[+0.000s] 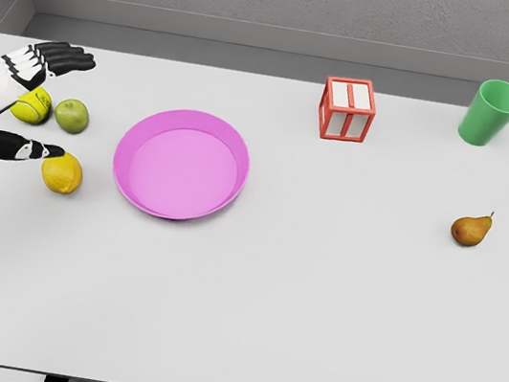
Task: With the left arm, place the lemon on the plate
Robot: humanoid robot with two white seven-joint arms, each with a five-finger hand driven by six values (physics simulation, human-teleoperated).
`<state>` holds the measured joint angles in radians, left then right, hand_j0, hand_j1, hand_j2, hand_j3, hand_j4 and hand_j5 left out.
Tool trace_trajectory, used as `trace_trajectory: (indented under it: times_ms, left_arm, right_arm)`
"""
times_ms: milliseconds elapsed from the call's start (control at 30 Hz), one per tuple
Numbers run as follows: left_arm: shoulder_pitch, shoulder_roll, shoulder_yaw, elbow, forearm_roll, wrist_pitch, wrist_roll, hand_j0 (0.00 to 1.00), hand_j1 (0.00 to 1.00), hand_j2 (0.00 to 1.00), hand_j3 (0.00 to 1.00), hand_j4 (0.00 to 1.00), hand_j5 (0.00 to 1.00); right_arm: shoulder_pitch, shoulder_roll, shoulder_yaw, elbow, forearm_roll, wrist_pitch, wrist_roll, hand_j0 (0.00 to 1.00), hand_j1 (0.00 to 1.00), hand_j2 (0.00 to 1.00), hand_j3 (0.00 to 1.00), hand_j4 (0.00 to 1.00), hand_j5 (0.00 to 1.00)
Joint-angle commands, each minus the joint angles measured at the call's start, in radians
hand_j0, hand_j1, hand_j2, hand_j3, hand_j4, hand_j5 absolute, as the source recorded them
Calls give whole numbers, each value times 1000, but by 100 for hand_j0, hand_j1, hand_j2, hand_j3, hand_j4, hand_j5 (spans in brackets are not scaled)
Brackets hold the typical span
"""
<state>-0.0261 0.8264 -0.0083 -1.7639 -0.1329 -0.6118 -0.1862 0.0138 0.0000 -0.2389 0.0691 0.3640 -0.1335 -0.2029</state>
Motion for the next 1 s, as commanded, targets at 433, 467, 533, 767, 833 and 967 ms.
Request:
trace_trajectory:
  times_ms: [433,467,533,767,833,967]
  left_arm:
    - [17,16,21,26,-70,1,-42,100,100,100,100,100,100]
    - [15,17,19,32,-97,1,-53,100,100,100,100,100,100]
    - [0,39,-6,34,-122,1,-91,100,100,100,100,100,100]
    - [6,129,-24,116,-169,1,-202,100,100,100,100,100,100]
    - [-8,152,-78,185,-231,1,-210,100,100,100,100,100,100]
    - [-54,138,-108,199,-274,1,-210,100,100,100,100,100,100]
  right_arm:
    - [0,0,1,0,0,0,0,100,100,100,100,100,100]
    - [0,0,1,0,0,0,0,100,100,100,100,100,100]
    - [0,0,1,0,0,0,-1,100,100,100,100,100,100]
    - [0,0,1,0,0,0,0,100,100,100,100,100,100]
    - [0,0,1,0,0,0,0,100,100,100,100,100,100]
    - [0,0,1,0,0,0,0,100,100,100,100,100,100]
